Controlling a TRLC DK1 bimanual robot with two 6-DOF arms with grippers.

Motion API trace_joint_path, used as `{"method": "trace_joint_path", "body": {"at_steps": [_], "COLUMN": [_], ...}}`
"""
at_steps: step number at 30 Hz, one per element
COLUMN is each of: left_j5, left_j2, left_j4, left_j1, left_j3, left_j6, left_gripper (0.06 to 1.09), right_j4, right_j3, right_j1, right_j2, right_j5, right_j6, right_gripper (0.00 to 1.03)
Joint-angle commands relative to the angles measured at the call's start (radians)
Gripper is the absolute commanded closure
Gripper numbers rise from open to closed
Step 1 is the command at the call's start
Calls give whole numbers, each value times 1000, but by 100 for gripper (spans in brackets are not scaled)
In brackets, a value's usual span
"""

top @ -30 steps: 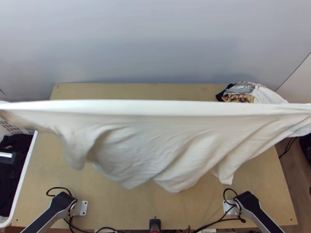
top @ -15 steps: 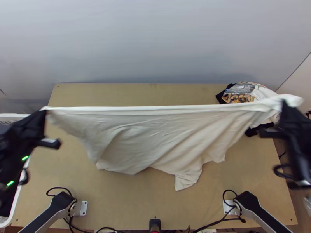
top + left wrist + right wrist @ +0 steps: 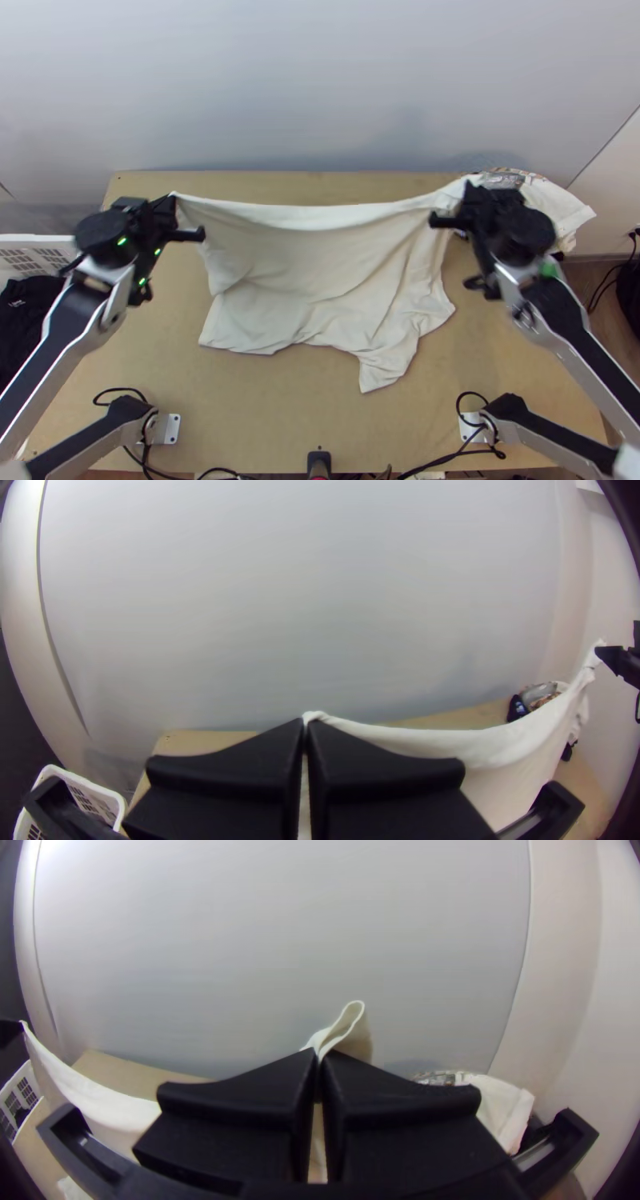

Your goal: Fold the t-shirt

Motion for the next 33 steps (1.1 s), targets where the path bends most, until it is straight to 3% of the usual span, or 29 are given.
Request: {"method": "trace_joint_path", "body": {"at_steps": [1, 14, 33], "left_j5": [4, 10, 9], "left_j2": [240, 647, 1083], "left_j4": [241, 426, 453], "left_j1": [110, 236, 236], "left_j3": [-56, 118, 509], "left_j6": [-30, -39, -70], "left_gripper": [105, 105, 105], "right_j4": [137, 161, 56], "right_j3": [45, 374, 656], "right_j1": [-60, -129, -202], "right_j2": [283, 743, 1047], "right_j5": [-33, -54, -54], "right_j6": [74, 155, 233], "right_gripper": [100, 100, 100]}}
